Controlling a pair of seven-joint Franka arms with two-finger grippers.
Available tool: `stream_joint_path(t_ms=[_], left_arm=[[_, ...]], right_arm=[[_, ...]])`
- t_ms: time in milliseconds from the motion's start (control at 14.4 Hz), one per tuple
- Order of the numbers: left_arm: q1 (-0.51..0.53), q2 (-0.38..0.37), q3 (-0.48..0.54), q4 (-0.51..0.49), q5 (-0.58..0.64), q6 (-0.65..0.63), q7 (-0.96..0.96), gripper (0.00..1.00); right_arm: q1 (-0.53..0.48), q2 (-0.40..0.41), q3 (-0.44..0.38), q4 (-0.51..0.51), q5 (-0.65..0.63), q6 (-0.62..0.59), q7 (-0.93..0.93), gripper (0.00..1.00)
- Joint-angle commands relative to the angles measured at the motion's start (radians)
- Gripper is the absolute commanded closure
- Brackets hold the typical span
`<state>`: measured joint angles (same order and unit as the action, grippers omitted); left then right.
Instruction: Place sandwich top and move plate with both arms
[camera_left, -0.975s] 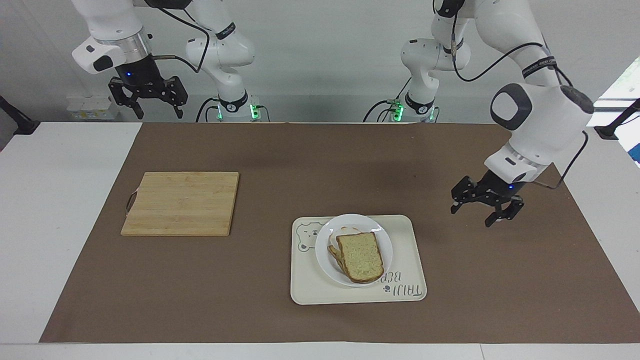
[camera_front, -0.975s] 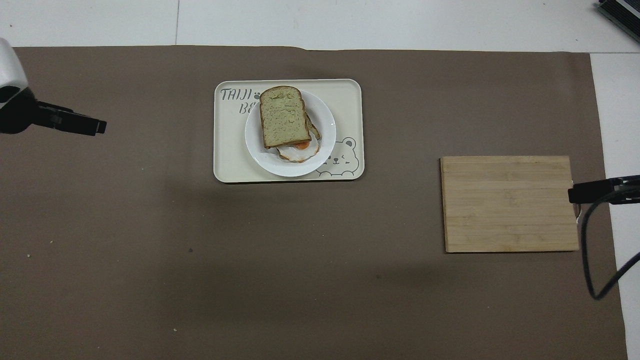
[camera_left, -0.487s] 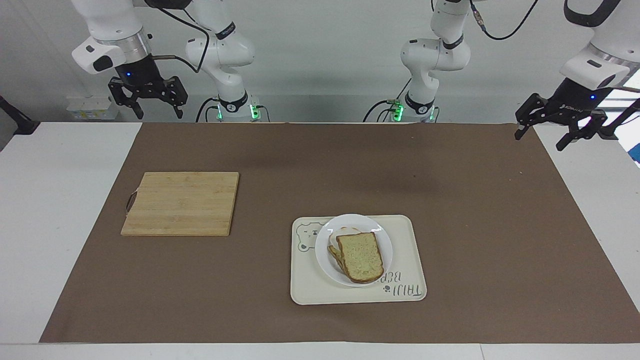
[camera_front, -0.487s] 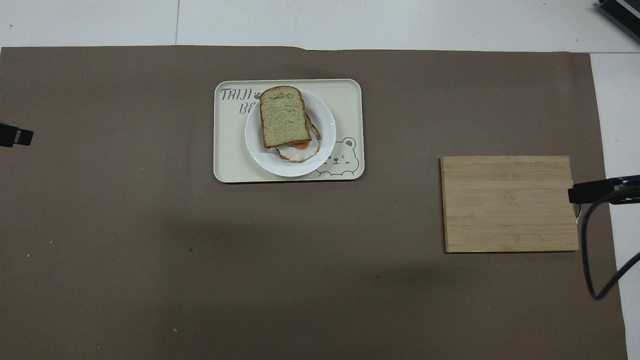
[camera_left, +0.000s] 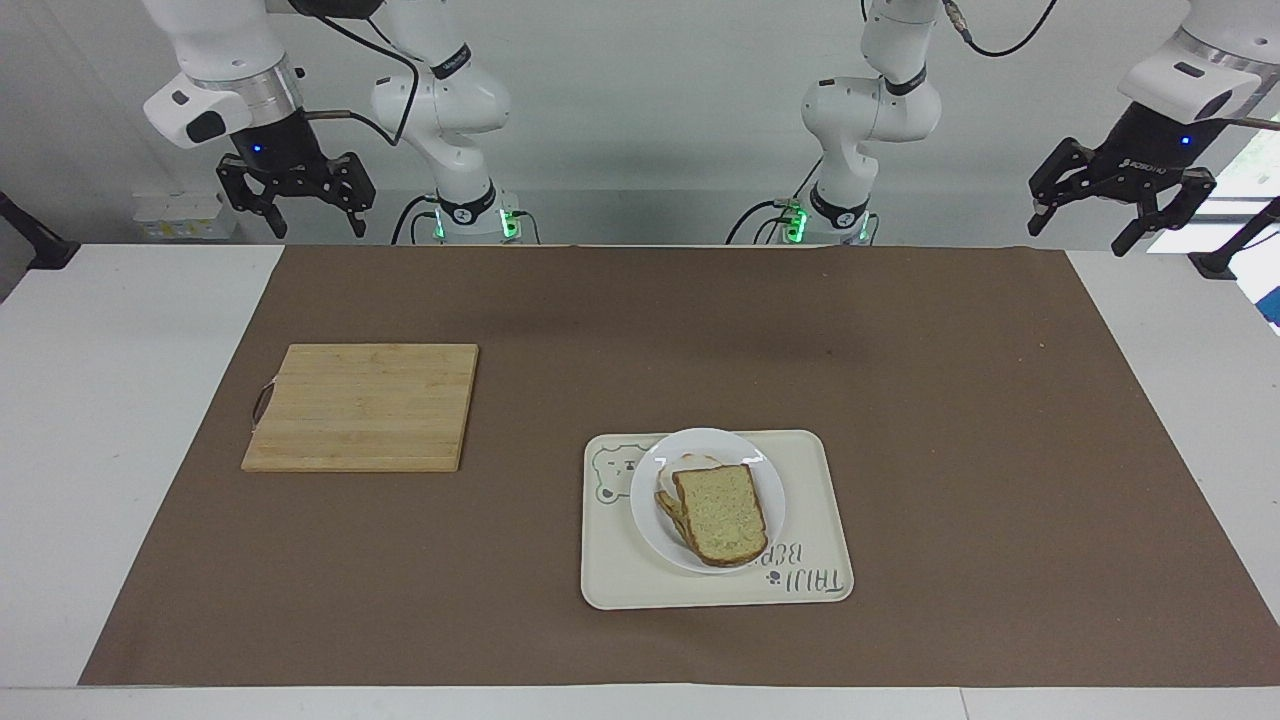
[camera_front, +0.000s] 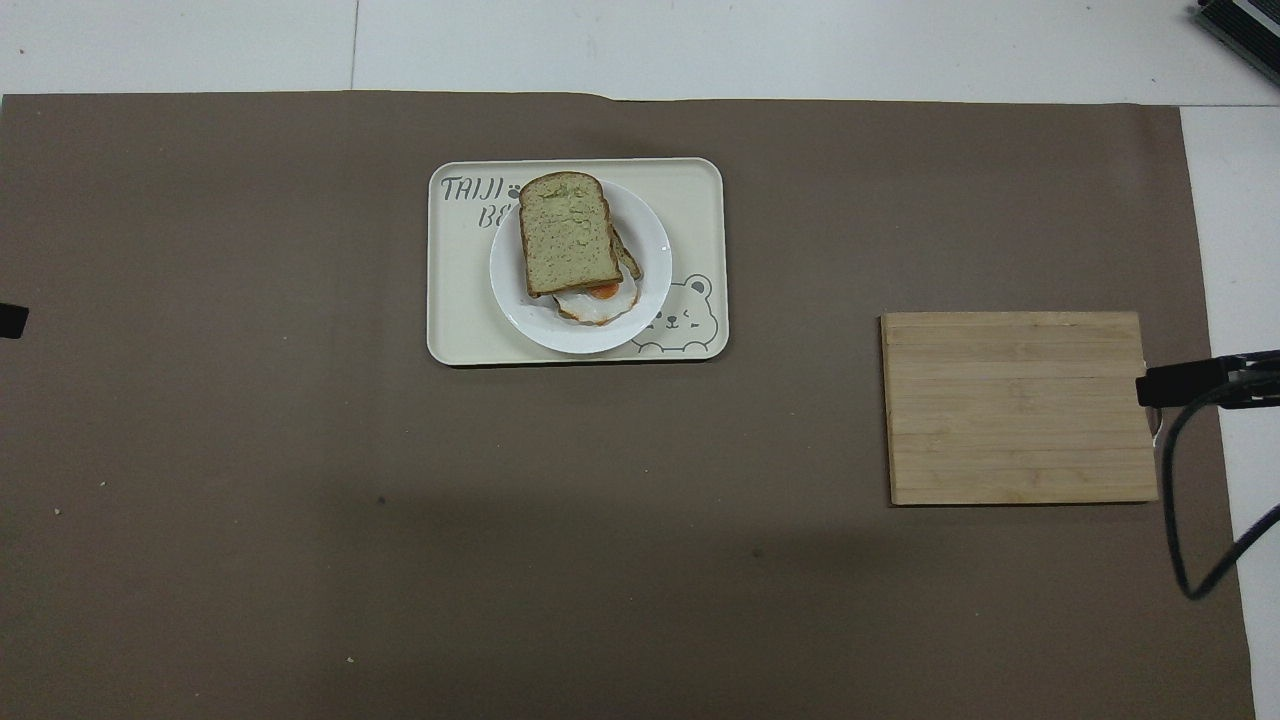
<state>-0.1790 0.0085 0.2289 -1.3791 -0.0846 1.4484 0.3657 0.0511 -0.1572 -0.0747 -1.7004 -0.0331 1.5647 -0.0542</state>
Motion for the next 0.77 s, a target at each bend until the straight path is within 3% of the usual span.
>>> stream_joint_path(t_ms=[0,348,696], left_arm=[[-0.016,-0.030,0.001,-0.034,0.055,-0.023,-0.021,0.00],[0.027,-0.030,0.001,-0.015,0.077,-0.095,-0.048,0.00],[0.168,-0.027,-0.138,0.002,0.066,-0.121,-0.050,0.00]], right_arm=[[-0.002,-0.018,0.001,-0.015,-0.007,-0.008,-0.024,0.00],[-0.002,-0.018,0.001,-0.015,-0.007,-0.008,-0.024,0.00],[-0.002,-0.018,0.001,-0.015,-0.007,-0.008,-0.024,0.00]])
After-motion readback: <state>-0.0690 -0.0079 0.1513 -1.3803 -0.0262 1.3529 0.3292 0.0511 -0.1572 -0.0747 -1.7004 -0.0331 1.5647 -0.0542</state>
